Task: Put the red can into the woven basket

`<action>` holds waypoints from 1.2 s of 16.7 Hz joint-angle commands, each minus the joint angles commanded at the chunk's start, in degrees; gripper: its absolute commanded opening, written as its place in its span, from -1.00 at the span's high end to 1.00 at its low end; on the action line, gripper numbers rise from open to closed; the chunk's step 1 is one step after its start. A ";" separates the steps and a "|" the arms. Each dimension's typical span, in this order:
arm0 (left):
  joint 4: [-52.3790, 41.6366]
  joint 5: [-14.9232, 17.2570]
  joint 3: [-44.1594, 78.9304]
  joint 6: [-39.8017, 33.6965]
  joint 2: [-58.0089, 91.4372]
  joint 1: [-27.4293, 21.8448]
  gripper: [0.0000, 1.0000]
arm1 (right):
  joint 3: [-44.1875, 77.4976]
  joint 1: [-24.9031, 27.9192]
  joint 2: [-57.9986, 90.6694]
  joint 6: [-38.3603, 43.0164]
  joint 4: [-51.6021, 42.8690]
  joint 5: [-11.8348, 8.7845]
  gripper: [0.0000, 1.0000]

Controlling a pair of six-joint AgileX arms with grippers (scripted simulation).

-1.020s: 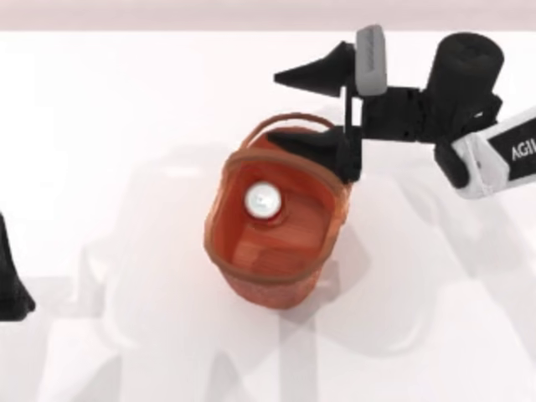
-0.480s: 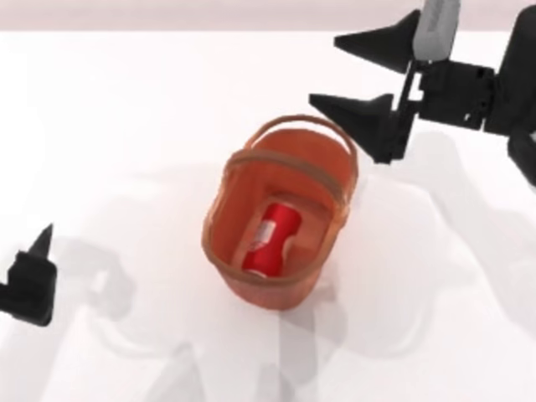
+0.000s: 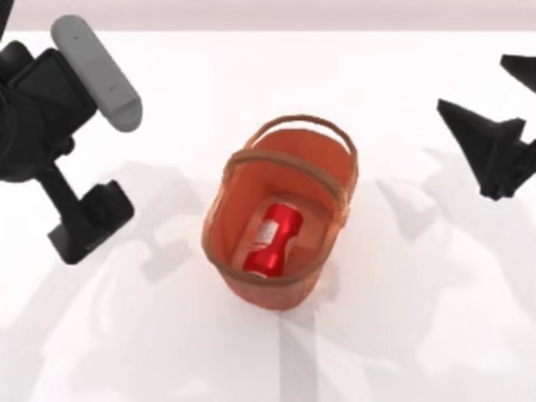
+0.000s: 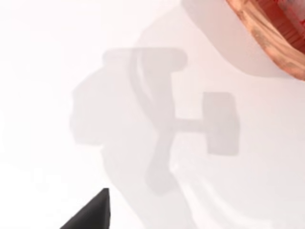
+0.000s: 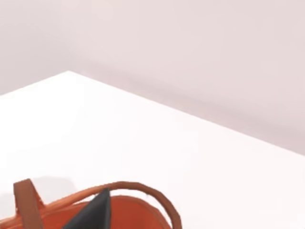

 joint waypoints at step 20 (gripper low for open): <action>-39.04 -3.43 71.58 34.10 65.63 -16.43 -1.00 | -31.24 -8.64 -67.24 0.04 -29.28 31.61 -1.00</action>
